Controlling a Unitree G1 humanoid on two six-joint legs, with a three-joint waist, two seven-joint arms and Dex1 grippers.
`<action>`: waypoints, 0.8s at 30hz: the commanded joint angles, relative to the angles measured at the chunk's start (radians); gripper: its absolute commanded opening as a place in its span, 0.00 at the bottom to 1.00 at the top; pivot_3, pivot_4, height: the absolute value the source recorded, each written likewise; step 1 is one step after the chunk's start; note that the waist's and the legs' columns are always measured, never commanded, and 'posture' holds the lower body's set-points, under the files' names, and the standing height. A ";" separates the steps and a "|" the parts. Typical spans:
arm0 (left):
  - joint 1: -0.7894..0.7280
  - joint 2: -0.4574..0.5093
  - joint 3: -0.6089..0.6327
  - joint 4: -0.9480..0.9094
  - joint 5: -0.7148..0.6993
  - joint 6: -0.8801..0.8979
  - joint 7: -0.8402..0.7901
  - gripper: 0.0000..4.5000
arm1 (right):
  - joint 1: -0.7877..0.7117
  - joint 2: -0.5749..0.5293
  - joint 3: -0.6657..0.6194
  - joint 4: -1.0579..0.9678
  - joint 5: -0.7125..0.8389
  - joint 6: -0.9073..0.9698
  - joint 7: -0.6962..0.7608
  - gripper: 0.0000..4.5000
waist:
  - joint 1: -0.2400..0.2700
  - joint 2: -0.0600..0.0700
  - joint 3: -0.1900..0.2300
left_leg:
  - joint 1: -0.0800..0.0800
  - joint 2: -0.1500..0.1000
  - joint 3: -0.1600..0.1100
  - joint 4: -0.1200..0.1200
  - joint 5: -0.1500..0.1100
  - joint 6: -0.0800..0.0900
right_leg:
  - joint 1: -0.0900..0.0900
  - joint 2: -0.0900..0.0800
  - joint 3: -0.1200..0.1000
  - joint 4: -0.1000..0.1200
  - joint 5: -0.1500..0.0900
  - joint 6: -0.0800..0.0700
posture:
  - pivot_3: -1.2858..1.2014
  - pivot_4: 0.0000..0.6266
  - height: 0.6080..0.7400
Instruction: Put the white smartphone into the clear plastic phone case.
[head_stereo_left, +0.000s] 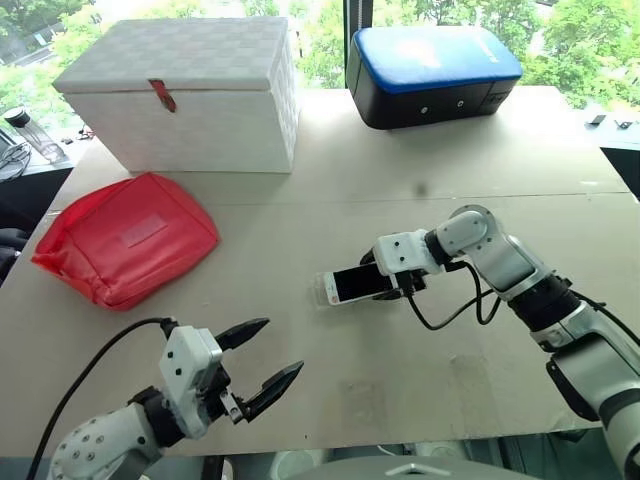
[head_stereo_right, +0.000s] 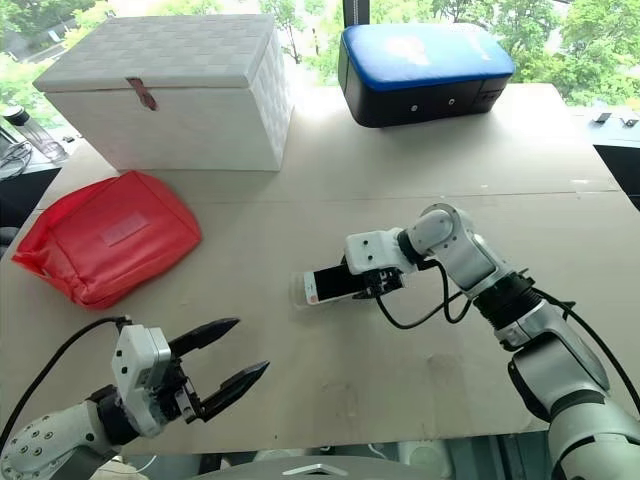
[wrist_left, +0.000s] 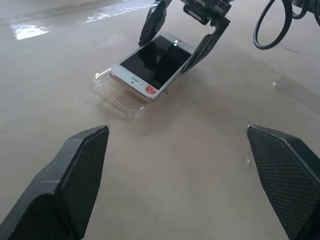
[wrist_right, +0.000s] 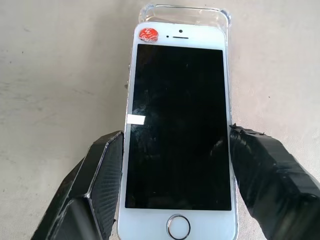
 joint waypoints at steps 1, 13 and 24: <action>0.000 0.001 0.004 -0.038 -0.004 -0.019 0.002 1.00 | -0.012 0.011 -0.032 -0.025 0.004 -0.001 -0.028 1.00 | 0.000 0.000 0.000 | 0.000 0.000 0.000 0.000 0.000 0.000 | 0.000 0.000 0.000 0.000 0.000 0.000 | 0.52 0.24 1.00; -0.035 -0.004 0.023 0.002 -0.019 -0.027 0.001 1.00 | 0.025 -0.010 -0.166 -0.304 0.273 0.328 0.016 0.61 | 0.002 0.000 0.000 | 0.000 0.000 0.000 0.000 0.000 0.000 | 0.000 0.000 0.000 0.000 0.000 0.000 | 0.52 0.24 1.00; -0.081 0.027 0.106 0.108 -0.098 -0.036 -0.083 1.00 | 0.074 0.158 0.024 -0.060 0.142 0.289 -0.132 0.01 | 0.001 -0.001 -0.001 | 0.001 0.000 0.002 0.001 0.000 0.000 | -0.002 0.000 0.002 0.005 0.000 0.000 | 0.52 0.24 1.00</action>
